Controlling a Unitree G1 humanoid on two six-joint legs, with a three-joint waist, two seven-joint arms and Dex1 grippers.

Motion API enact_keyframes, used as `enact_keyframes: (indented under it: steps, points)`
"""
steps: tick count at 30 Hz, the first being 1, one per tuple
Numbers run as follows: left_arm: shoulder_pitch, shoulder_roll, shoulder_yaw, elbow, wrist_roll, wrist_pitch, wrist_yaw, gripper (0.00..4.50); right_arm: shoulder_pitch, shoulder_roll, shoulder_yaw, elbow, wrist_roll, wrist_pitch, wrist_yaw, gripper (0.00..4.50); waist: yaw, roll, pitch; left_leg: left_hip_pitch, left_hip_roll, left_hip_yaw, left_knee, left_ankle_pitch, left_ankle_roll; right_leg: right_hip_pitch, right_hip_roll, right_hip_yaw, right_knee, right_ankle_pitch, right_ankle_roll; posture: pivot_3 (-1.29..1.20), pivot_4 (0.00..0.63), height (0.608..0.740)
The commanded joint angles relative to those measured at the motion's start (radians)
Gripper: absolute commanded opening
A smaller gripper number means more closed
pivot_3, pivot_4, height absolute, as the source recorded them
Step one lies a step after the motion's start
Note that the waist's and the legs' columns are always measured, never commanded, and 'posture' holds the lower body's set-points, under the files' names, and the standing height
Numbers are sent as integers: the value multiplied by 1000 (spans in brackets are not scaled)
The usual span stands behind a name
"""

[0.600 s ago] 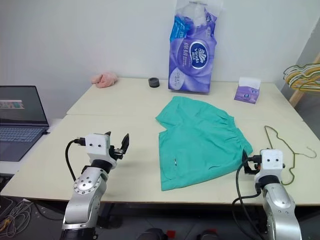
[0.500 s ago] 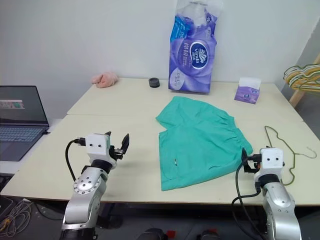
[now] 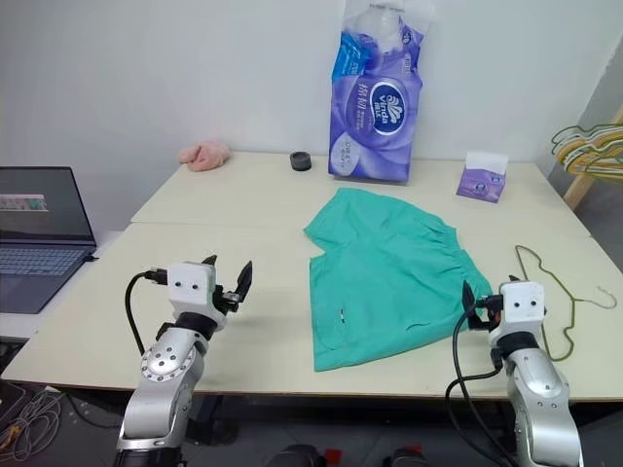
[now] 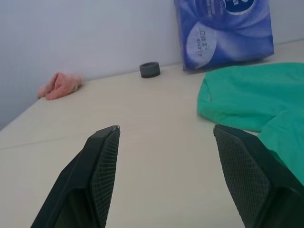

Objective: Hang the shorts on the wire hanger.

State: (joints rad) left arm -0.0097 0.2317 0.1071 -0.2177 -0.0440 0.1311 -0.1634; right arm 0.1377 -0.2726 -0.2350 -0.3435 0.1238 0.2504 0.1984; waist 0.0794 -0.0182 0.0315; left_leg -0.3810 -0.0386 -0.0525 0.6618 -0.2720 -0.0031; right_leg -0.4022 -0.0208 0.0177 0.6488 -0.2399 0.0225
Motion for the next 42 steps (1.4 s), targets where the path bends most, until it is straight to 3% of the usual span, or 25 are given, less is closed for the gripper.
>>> enact_keyframes:
  steps: [1,5,6,10,15,17,20,24,35,38,42]
  points:
    - [-2,2,15,-26,-33,-37,-24,3337,-19,-11,-10,-34,17,-3,8,4481,0,0,0,0,0,0,0,0,0,0,0,0,0,0,0,86,0,740]
    - [20,29,-8,-56,-142,-45,-168,4396,-9,-8,-7,-43,21,-3,9,4500,-2,0,-1,0,0,0,0,0,0,0,0,0,0,0,0,75,0,740]
    - [24,40,-23,-63,-161,-28,-203,4479,-6,-8,-6,-46,22,-4,11,4500,-2,0,-1,0,0,0,0,0,0,0,0,0,0,0,-1,73,0,740]
    - [39,133,-110,-114,-253,97,-392,4479,2,-15,-4,-56,42,3,38,4500,-4,0,-1,0,0,0,0,0,0,0,1,0,0,0,-1,67,1,740]
    - [12,342,-239,-139,-227,144,-630,4479,73,-147,79,-154,127,55,270,4500,-22,8,-3,3,0,1,0,-1,1,3,2,0,1,-2,-2,39,7,740]
    - [-15,398,-295,-127,-197,135,-703,4479,118,-228,122,-210,165,99,370,4500,-27,10,-1,13,0,1,-1,-3,5,14,2,0,-1,-8,-1,25,11,740]
    - [-66,408,-334,-89,-163,132,-720,4479,149,-295,131,-282,255,188,436,4500,-30,11,0,23,0,1,0,-7,7,24,1,-1,0,-20,-1,13,13,740]
    - [-130,388,-397,-3,-88,100,-724,4479,188,-387,142,-295,233,175,511,4500,-32,11,0,24,0,1,0,-8,8,25,1,0,0,-19,3,-16,21,740]
    - [-128,381,-480,97,-21,96,-778,4479,272,-398,134,-236,167,23,551,4500,-59,11,0,24,2,0,0,-10,6,25,-1,-1,0,-19,4,-59,21,740]
    - [-169,356,-481,186,18,59,-753,3898,281,-395,132,-219,147,-13,549,4500,-58,11,0,24,2,0,0,-10,6,25,-1,-1,0,-19,4,-67,22,740]
    - [-209,327,-476,267,60,8,-713,2694,280,-397,129,-212,141,-29,548,4500,-60,11,1,26,1,0,0,-10,6,27,-1,-1,-1,-20,5,-73,26,740]
